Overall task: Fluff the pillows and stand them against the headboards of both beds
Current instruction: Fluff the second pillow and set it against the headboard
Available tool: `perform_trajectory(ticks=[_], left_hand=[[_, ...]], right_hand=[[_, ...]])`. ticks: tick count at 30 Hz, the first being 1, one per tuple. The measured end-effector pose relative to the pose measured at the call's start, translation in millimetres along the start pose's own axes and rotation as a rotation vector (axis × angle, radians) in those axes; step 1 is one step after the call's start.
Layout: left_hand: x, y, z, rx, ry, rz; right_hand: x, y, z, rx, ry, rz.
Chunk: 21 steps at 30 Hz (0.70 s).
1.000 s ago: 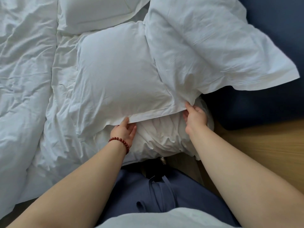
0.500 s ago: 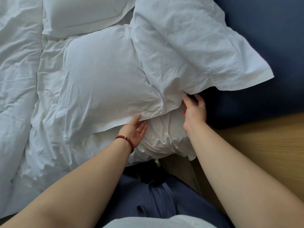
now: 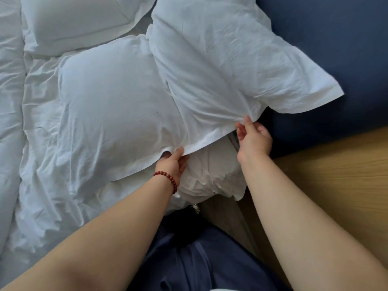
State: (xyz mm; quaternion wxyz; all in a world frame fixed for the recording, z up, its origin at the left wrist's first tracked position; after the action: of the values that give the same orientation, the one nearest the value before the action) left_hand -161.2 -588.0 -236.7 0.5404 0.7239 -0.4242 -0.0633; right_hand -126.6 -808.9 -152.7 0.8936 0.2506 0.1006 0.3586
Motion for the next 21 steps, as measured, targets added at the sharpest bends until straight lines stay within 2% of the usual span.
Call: perform_trajectory(ticks=[6, 8, 10, 13, 16, 21], left_hand=[[12, 26, 6, -0.287, -0.126, 0.193], [18, 37, -1, -0.305, -0.163, 0.259], [31, 45, -21, -0.249, -0.174, 0.318], [61, 60, -62, -0.113, -0.162, 0.443], [96, 82, -99, 0.001, -0.203, 0.603], [152, 116, -151, 0.257, -0.376, 0.758]], right_hand=[[3, 38, -15, 0.149, -0.001, -0.017], [3, 53, -16, 0.161, 0.036, -0.008], [11, 69, -8, 0.107, 0.038, 0.035], [31, 90, 23, -0.055, 0.026, 0.089], [53, 109, 67, -0.304, 0.082, 0.09], [77, 127, 129, -0.744, 0.456, -0.012]])
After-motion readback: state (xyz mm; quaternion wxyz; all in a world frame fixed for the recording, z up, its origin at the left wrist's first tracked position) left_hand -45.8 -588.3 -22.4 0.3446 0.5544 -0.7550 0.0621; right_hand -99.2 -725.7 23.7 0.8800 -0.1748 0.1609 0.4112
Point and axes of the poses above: each hand's wrist, its own y-axis away from the middle knuckle, its own x-axis out of the palm, z = x × y, the point moved 5 cm from there along -y, towards the middle knuckle, and after that the axes turned 10 degrees about y, right-handed, at the moved point
